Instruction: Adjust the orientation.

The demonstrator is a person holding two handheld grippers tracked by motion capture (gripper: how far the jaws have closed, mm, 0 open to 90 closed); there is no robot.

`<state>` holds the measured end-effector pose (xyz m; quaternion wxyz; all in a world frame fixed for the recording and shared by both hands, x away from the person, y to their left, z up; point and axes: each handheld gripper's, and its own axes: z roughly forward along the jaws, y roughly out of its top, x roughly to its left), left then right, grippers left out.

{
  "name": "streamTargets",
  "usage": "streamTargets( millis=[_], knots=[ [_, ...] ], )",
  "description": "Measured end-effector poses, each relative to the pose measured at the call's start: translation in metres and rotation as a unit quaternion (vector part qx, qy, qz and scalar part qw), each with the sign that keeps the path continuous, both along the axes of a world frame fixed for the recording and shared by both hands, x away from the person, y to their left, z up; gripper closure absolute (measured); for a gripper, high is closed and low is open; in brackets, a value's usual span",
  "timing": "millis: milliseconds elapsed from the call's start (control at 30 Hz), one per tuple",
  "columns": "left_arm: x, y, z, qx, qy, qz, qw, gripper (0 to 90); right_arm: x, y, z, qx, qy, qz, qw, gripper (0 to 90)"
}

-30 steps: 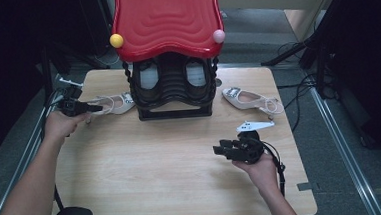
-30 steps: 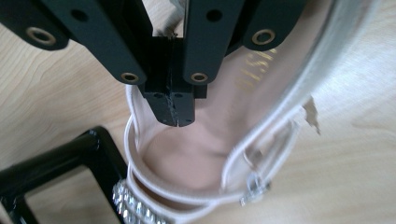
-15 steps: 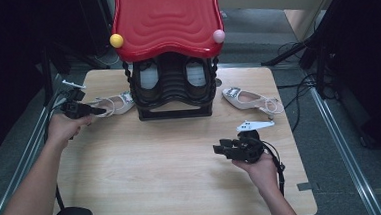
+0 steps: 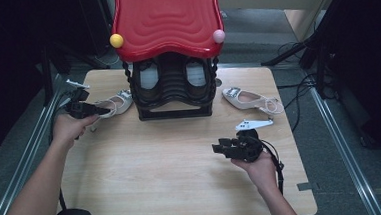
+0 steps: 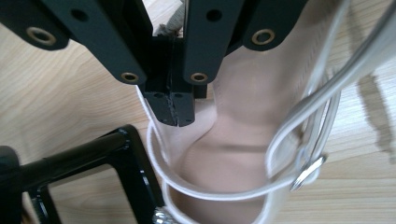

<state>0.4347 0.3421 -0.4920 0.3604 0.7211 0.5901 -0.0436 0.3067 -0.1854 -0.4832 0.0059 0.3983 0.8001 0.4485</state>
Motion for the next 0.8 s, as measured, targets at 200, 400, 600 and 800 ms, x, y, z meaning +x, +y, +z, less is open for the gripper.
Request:
streamTargets(
  millis=[200,400,600,800],
  knots=[
    [0.004,-0.024,0.001,-0.001,0.001,-0.008,1.0000,90.0,0.000,0.001,0.001,0.000,-0.001,0.001,1.0000,59.1],
    [0.005,-0.035,0.001,-0.008,-0.003,-0.003,1.0000,90.0,0.000,-0.001,0.002,0.001,-0.002,0.001,1.0000,59.4],
    [0.000,-0.027,0.002,-0.011,-0.014,0.020,0.9996,88.5,0.000,-0.001,0.002,-0.004,-0.005,0.001,1.0000,59.5],
    [-0.005,-0.020,0.009,0.007,-0.019,0.034,0.9992,82.9,0.000,0.000,0.002,-0.006,-0.006,0.001,1.0000,59.4]
  ],
)
